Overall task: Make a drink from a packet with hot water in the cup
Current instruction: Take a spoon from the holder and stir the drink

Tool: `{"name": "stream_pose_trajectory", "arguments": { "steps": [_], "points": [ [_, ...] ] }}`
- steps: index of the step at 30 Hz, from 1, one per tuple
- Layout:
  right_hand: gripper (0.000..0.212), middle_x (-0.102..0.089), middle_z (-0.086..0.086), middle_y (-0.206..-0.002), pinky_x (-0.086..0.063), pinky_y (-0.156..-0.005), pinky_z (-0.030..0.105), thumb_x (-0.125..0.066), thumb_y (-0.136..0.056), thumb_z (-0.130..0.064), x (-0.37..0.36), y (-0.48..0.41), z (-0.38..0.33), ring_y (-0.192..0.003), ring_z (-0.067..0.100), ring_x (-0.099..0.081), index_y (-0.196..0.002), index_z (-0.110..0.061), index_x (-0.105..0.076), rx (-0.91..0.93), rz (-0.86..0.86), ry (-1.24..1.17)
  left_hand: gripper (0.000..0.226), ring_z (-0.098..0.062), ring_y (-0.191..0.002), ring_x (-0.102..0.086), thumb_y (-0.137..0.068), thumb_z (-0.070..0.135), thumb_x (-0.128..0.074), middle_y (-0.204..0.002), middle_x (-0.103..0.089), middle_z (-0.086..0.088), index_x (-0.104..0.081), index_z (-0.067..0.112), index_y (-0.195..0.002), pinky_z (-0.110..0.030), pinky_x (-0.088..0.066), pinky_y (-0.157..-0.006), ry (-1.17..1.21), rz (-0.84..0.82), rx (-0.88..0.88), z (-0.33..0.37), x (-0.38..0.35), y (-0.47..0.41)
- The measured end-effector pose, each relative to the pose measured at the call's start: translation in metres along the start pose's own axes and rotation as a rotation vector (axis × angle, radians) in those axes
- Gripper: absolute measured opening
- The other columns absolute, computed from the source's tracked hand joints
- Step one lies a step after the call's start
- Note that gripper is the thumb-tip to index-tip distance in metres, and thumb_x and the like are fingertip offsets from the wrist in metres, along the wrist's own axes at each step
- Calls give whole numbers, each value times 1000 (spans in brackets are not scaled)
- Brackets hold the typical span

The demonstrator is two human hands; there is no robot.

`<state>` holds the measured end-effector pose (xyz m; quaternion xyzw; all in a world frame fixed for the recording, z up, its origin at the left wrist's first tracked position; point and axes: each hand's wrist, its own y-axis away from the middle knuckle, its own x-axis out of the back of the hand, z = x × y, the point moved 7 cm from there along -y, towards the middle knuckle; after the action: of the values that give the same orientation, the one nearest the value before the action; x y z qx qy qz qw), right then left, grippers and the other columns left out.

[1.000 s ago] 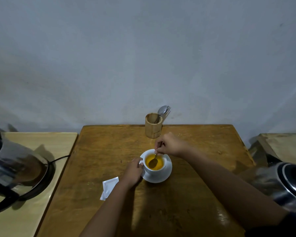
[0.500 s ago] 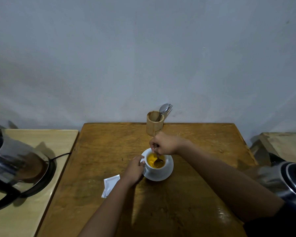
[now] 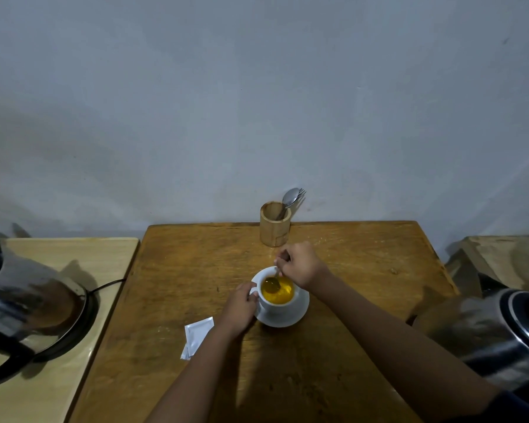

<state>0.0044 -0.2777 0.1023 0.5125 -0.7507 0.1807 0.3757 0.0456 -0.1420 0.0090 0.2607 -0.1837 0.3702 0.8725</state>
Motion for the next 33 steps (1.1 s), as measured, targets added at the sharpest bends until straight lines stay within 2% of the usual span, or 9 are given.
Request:
{"name": "stream_pose_trajectory", "arguments": {
  "steps": [4,8,12,17,19,21,25,29,33],
  "points": [
    [19,-70,15,-92,-43,-65,27,-54,-90,-13,3,2,-11,-76,17,-56,-93,-2,-69,70,-77,140,34,-23,-118,-49,-96,17,-39,-135,-50,-11,-49,12,-128,-33,-41,-96,8,-10,11,0,-1,-1],
    [21,-68,14,-101,-44,-66,28,-52,-92,-14,1,9,-14,-85,21,-59,-103,-3,-66,84,-221,251,34,-23,-118,-49,-96,17,-39,-134,-51,-11,-49,12,-128,-33,-39,-98,5,-7,9,-1,0,0],
    [19,-69,16,-96,-50,-68,32,-53,-90,-10,-3,16,-17,-87,26,-64,-99,-1,-68,84,-291,234,35,-24,-121,-48,-96,16,-39,-136,-49,-12,-48,10,-129,-31,-37,-96,1,-4,6,-1,-1,-1],
    [20,-72,18,-93,-52,-72,35,-54,-90,-11,-6,19,-21,-87,28,-66,-97,0,-70,115,-215,159,35,-24,-122,-47,-96,17,-39,-137,-49,-11,-48,10,-129,-30,-36,-96,3,-10,23,-2,-1,-1],
    [23,-72,18,-97,-55,-78,40,-53,-91,-13,-7,19,-23,-89,28,-65,-102,1,-68,122,-172,153,33,-23,-117,-49,-96,16,-39,-134,-51,-12,-50,10,-127,-31,-38,-95,7,-6,19,-2,-1,-1],
    [25,-71,19,-96,-53,-75,38,-52,-92,-15,-8,18,-24,-89,29,-65,-103,1,-68,132,-128,153,32,-21,-109,-50,-96,15,-39,-130,-53,-13,-51,8,-124,-29,-38,-90,16,3,9,-1,-1,0],
    [26,-71,19,-97,-54,-77,41,-51,-92,-16,-8,14,-23,-89,30,-64,-103,1,-67,134,-79,171,34,-25,-116,-50,-96,16,-39,-132,-52,-13,-49,9,-127,-29,-38,-91,10,13,19,-1,-1,0],
    [24,-70,17,-94,-46,-65,31,-51,-92,-15,0,11,-15,-81,23,-62,-99,-1,-68,96,-80,191,34,-25,-120,-48,-96,14,-39,-135,-50,-14,-48,7,-128,-27,-35,-91,9,15,14,0,-1,0],
    [21,-69,12,-99,-45,-67,29,-54,-91,-15,5,14,-11,-80,15,-55,-103,-4,-67,57,-144,208,34,-25,-120,-48,-96,13,-39,-135,-50,-15,-49,6,-127,-26,-34,-91,11,11,12,1,-2,-1]
  ]
}}
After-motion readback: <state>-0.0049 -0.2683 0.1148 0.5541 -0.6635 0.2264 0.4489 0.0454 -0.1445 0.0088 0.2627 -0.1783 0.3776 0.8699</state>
